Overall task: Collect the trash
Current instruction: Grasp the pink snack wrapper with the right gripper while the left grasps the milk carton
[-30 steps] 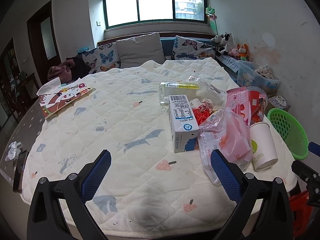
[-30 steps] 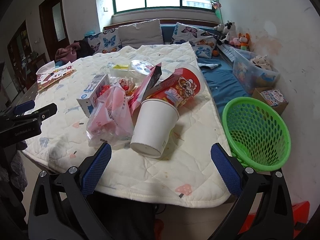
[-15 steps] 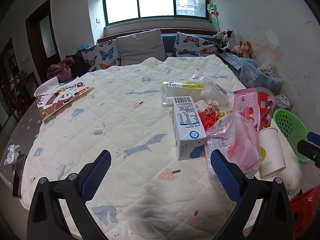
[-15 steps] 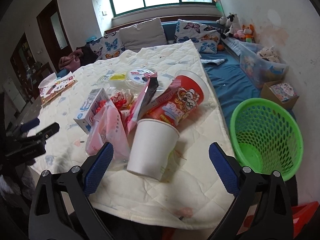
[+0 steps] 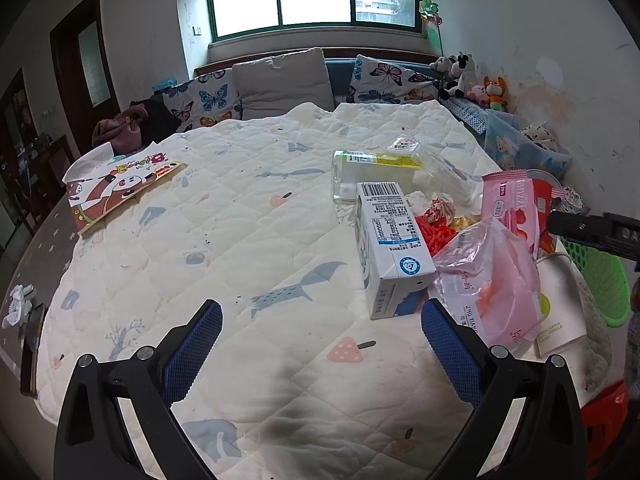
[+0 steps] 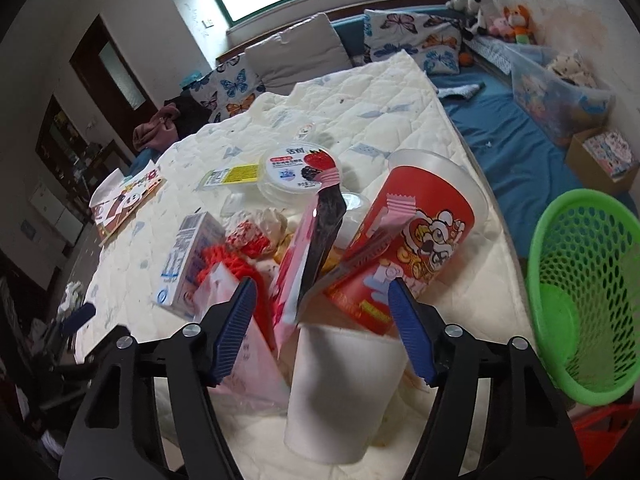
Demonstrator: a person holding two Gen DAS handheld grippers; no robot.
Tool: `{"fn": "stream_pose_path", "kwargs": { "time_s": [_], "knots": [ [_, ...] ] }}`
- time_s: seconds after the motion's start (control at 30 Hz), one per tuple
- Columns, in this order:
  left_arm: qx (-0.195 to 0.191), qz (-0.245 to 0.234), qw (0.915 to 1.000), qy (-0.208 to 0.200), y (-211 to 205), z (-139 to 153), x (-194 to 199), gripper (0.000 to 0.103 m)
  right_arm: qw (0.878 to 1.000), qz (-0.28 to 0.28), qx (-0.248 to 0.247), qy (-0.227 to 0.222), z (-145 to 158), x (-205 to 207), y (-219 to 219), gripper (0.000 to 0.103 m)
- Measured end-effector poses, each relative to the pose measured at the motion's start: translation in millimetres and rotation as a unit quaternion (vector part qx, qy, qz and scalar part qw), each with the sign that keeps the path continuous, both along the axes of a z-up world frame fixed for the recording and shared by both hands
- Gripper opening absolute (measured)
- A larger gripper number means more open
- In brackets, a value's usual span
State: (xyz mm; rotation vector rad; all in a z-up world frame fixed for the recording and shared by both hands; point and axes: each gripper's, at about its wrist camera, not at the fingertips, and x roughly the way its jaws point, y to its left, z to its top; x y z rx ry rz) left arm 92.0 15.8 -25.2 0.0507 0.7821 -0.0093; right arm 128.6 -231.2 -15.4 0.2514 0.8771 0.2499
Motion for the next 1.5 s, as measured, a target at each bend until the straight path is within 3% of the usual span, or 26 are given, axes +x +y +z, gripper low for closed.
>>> {"fn": "stream_pose_path", "kwargs": {
  "time_s": [0.23,0.5,0.63,0.73,1.07,1.13,1.23,1.5],
  "knots": [
    [-0.002,0.0,1.0,0.004,4,-4,6,0.097,1.0,0.005,-0.005,0.005,-3,19,11,0.057],
    [-0.006,-0.001,1.0,0.002,6,-2,10,0.097,1.0,0.021,-0.011,0.013,-12,33,26,0.035],
    [-0.012,-0.007,0.9999,0.002,6,1,13,0.097,1.0,0.018,-0.005,0.015,-16,35,25,0.015],
    [-0.024,-0.017,0.9996,0.003,3,5,17,0.097,1.0,0.018,0.001,0.005,-12,30,24,0.01],
    [-0.051,-0.06,0.9962,0.037,-22,10,61,0.094,0.998,0.002,0.003,-0.068,30,9,10,0.009],
    [-0.051,-0.063,0.9951,0.056,-27,4,76,0.082,0.997,-0.002,0.006,-0.08,40,4,4,0.009],
    [-0.054,-0.056,0.9934,0.085,-30,-8,93,0.072,0.996,-0.009,0.008,-0.092,49,-4,-5,0.009],
    [-0.05,-0.055,0.9908,0.114,-21,-25,106,0.067,0.992,-0.051,-0.006,-0.112,61,-27,-49,0.009]
  ]
}}
